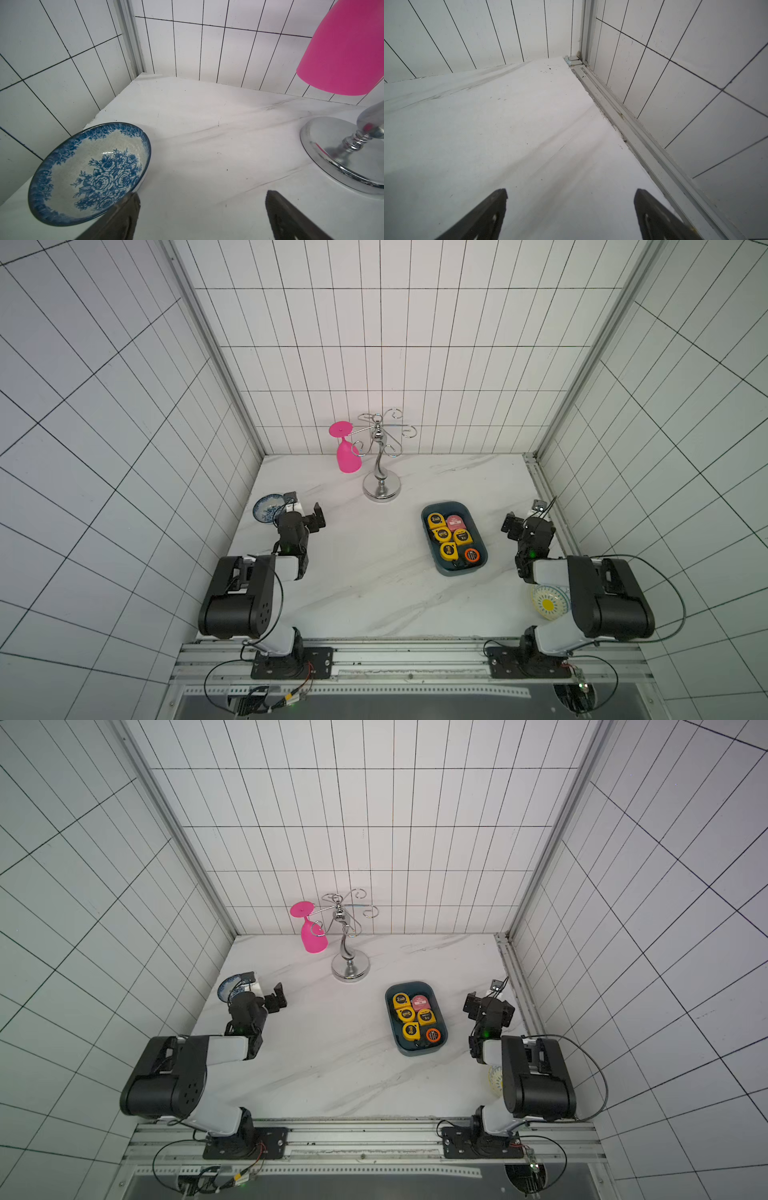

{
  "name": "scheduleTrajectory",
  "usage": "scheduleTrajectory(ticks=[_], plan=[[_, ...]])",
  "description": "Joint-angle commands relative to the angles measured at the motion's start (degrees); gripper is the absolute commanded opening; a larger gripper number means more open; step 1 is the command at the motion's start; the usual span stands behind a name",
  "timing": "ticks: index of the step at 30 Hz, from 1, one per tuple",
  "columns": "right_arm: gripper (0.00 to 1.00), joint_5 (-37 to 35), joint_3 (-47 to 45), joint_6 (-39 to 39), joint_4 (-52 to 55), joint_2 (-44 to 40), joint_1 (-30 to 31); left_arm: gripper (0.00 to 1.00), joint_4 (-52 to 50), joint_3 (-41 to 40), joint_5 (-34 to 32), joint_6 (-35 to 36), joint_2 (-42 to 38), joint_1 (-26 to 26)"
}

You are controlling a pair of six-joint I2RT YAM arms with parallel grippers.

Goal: Take the tape measure out of the storage box
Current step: Move the storage box to the center of the board.

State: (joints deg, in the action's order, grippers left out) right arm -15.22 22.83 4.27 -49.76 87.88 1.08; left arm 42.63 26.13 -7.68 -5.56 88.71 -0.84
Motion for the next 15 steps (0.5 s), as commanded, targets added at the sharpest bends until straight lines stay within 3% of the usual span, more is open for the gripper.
scheduleTrajectory(ticks=[1,15], plan=[[0.99,0.3,0.3,0.3,0.3,0.3,-0.4,0.98,0.3,0.2,-0.3,-0.1,0.6,0.1],[0.99,2.8,1.0,-1.1,1.8,-0.9,-0.3,0.98,0.2,0.4,-2.2,0.1,0.4,0.8]])
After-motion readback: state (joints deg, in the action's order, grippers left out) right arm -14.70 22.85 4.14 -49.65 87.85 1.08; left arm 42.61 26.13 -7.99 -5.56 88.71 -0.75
